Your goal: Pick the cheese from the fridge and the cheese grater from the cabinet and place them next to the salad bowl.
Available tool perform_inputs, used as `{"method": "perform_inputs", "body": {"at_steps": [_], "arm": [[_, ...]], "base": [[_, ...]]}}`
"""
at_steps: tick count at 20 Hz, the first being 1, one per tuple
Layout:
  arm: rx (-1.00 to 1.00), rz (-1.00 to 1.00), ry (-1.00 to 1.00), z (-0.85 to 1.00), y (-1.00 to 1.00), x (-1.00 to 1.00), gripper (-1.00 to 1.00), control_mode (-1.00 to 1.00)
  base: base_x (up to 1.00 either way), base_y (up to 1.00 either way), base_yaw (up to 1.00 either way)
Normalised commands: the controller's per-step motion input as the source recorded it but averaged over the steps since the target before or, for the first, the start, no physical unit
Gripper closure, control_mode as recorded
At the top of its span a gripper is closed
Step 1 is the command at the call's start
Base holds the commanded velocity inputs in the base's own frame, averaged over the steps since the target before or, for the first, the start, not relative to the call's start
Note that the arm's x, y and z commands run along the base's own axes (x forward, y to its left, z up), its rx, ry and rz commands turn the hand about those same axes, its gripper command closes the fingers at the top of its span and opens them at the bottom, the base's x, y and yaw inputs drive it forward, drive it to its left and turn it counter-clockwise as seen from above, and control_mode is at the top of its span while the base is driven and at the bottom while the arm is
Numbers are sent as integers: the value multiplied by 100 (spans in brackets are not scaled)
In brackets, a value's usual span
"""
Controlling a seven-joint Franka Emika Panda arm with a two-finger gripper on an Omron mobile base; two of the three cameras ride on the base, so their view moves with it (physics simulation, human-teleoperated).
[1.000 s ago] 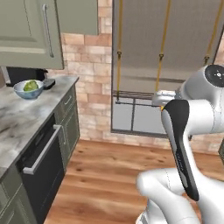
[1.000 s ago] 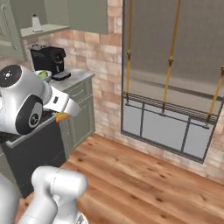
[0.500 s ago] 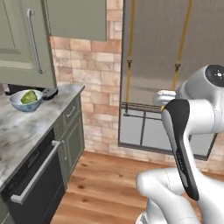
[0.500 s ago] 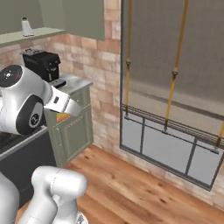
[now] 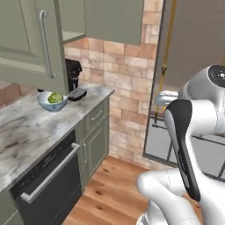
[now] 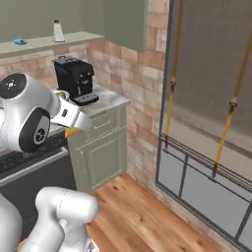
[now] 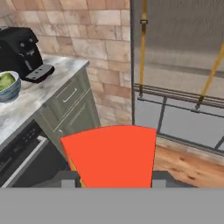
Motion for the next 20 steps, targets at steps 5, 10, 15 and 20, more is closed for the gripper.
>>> {"method": "perform_inputs", "body": {"at_steps": [5, 10, 15, 20], "arm": [[0, 0, 0, 0, 0, 0, 100, 100], [0, 0, 0, 0, 0, 0, 100, 100], [0, 0, 0, 0, 0, 0, 100, 100], [0, 0, 0, 0, 0, 0, 100, 100]], "base": [[65, 0, 48], [65, 0, 49], [75, -3, 35], [73, -8, 30]]}}
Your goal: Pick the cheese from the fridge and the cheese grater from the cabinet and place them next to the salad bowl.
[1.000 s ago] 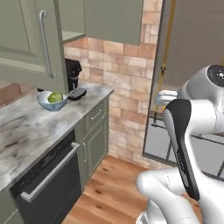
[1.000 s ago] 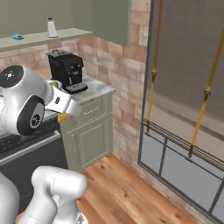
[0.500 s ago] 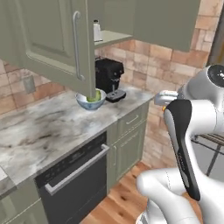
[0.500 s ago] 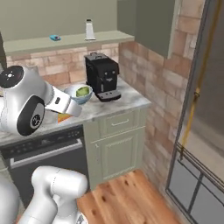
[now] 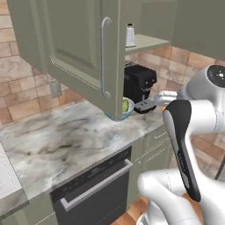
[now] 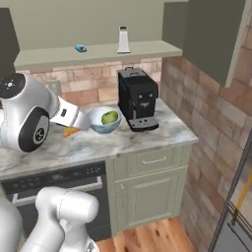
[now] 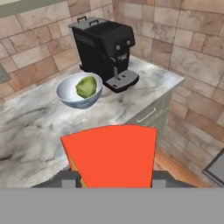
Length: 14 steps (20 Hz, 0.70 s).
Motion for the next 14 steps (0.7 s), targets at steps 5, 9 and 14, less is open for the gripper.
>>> {"method": "perform_inputs", "body": {"at_steps": [5, 9, 14], "arm": [[0, 0, 0, 0, 0, 0, 100, 100], [0, 0, 0, 0, 0, 0, 100, 100], [0, 0, 0, 0, 0, 0, 100, 100]], "base": [[50, -33, 17], [27, -40, 25], [17, -33, 39]]}}
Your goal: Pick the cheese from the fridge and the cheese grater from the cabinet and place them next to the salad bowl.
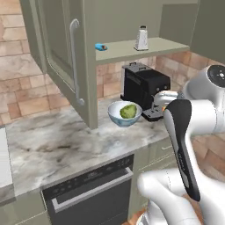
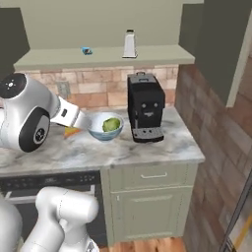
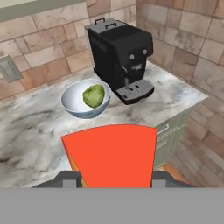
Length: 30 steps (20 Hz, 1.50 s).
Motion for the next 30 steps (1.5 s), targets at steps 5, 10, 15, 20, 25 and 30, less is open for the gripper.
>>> {"method": "perform_inputs", "body": {"at_steps": [5, 10, 15, 20, 25, 30], "arm": [[0, 0, 0, 0, 0, 0, 100, 100], [0, 0, 0, 0, 0, 0, 100, 100], [0, 0, 0, 0, 0, 0, 100, 100], [0, 0, 0, 0, 0, 0, 100, 100], [0, 0, 0, 0, 0, 0, 100, 100], [0, 0, 0, 0, 0, 0, 100, 100]], "base": [[18, -35, 34], [28, -40, 23], [40, -37, 19], [40, -25, 34], [36, -21, 22], [41, -18, 2]]}}
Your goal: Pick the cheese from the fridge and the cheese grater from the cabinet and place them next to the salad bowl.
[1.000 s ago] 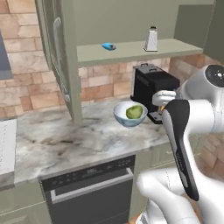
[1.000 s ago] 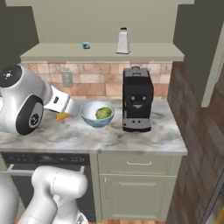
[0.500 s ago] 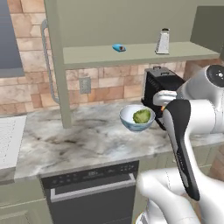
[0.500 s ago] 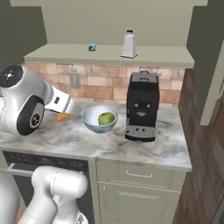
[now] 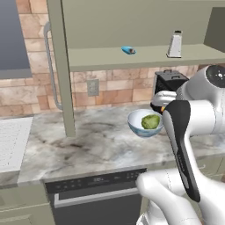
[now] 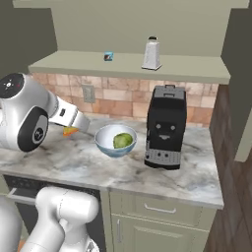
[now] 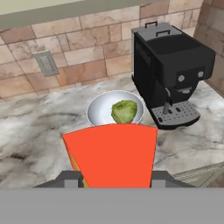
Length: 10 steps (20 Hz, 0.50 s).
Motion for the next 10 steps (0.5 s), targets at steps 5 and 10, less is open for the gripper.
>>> {"method": "perform_inputs", "body": {"at_steps": [5, 10], "arm": [[0, 0, 0, 0, 0, 0, 100, 100], [0, 0, 0, 0, 0, 0, 100, 100]], "base": [[54, -8, 0], [45, -3, 0]]}}
